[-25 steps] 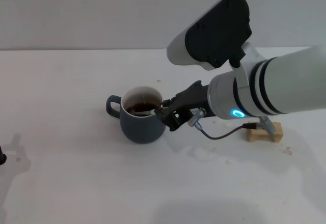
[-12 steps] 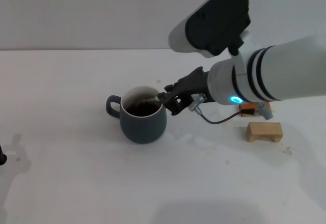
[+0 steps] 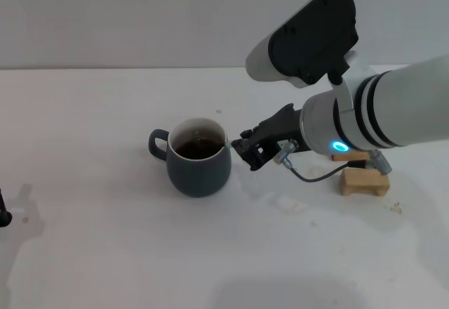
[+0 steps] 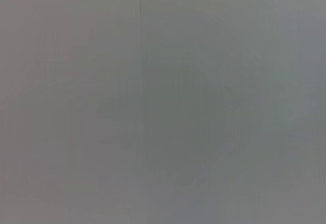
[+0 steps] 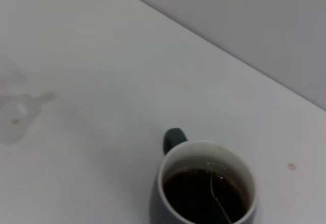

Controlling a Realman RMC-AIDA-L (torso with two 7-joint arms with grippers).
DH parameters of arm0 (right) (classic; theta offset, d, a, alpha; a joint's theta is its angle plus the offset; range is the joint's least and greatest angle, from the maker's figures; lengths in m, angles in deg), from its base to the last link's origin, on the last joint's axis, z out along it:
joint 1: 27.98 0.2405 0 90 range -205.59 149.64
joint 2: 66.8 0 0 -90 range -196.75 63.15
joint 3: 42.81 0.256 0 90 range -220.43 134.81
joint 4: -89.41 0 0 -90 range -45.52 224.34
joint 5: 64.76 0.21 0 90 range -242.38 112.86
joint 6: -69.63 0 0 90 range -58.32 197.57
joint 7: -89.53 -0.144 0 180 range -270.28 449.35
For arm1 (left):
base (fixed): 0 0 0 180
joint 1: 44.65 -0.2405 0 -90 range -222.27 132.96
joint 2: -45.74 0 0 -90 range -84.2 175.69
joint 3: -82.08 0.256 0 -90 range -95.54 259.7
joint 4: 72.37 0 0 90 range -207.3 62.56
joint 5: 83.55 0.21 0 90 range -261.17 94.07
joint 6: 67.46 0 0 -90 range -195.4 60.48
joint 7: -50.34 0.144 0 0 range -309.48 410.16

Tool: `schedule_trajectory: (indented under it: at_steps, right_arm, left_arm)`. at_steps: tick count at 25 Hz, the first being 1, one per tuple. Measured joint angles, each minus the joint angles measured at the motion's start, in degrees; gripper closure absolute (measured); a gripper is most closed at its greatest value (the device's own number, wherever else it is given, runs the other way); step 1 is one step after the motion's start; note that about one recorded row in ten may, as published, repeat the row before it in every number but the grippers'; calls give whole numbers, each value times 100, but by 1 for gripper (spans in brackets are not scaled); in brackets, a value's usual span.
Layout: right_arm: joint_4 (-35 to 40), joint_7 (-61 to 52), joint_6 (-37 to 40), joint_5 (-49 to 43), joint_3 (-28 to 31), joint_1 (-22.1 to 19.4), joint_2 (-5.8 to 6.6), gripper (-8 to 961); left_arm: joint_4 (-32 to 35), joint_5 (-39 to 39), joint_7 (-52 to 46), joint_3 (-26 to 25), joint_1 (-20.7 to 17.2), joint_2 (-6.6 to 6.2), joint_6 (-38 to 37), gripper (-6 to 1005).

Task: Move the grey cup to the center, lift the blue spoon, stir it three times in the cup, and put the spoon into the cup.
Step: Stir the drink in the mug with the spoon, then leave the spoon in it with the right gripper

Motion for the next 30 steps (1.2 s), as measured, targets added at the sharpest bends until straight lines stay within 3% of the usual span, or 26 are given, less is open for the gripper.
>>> schedule_trajectory:
  at_steps: [17, 30]
  right_arm:
    - [348, 138, 469, 277, -206, 245, -4, 828]
    - [729, 284, 744, 239, 29, 334, 5, 826]
  left_arm:
    - [-12, 0, -2, 0, -19, 9, -4, 1001]
    - [-11, 0, -2, 0, -29, 9, 0, 1001]
